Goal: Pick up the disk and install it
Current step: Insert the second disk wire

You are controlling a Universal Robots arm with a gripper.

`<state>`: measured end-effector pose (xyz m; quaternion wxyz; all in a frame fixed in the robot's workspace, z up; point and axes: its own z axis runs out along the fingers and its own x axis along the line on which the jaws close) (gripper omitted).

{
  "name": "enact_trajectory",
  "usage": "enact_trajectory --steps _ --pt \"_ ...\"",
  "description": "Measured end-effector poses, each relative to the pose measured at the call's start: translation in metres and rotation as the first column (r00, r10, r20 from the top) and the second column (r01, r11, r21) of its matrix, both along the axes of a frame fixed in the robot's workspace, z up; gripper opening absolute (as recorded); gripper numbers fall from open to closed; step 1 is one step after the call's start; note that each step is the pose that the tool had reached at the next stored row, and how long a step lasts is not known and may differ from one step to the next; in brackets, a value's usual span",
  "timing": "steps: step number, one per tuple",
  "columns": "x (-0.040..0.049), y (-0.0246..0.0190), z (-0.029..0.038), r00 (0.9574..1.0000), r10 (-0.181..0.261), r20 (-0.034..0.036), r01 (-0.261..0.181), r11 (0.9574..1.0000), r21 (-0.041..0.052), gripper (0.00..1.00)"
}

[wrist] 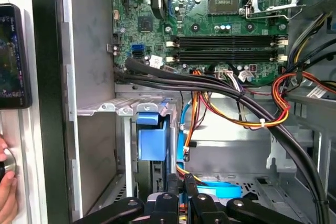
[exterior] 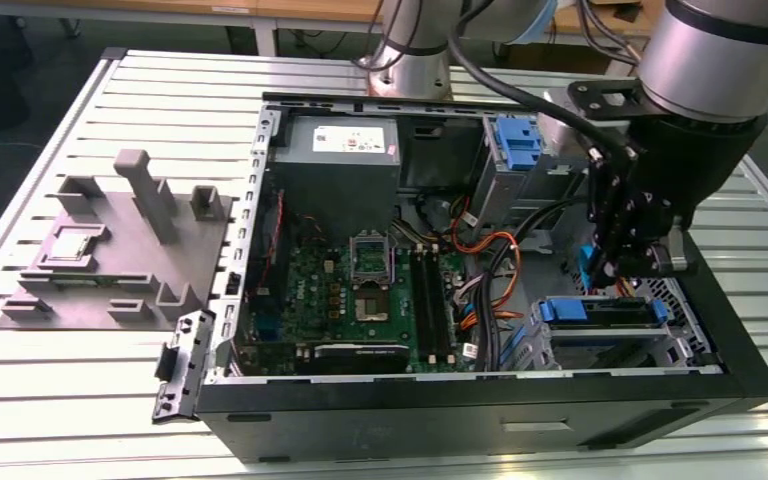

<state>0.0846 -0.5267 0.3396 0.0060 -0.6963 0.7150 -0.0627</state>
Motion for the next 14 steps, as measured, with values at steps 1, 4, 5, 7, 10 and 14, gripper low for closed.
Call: enact_trajectory --steps 1,4,5,7,10,14 --pt "0.0000 -0.0017 -0.0001 1.0000 0.000 0.0003 0.000 1.0000 0.0091 0.16" --pt "0.0000 -0.0062 -0.0002 1.0000 0.000 0.0015 0.000 0.9991 0.0435 0.16" --pt "0.0000 -0.0076 -0.0002 1.0000 0.000 0.0018 0.000 0.9984 0.0571 0.16" --pt "-0.0001 -0.0102 -0.0002 1.0000 0.000 0.0023 0.000 0.9978 0.0668 0.16" --pt "0.0000 -0.0125 -0.0002 1.0000 0.000 0.0022 0.000 0.9978 0.0670 0.16" --pt "0.0001 -0.0172 -0.0003 1.0000 0.000 0.0022 0.000 0.9977 0.0671 0.16"
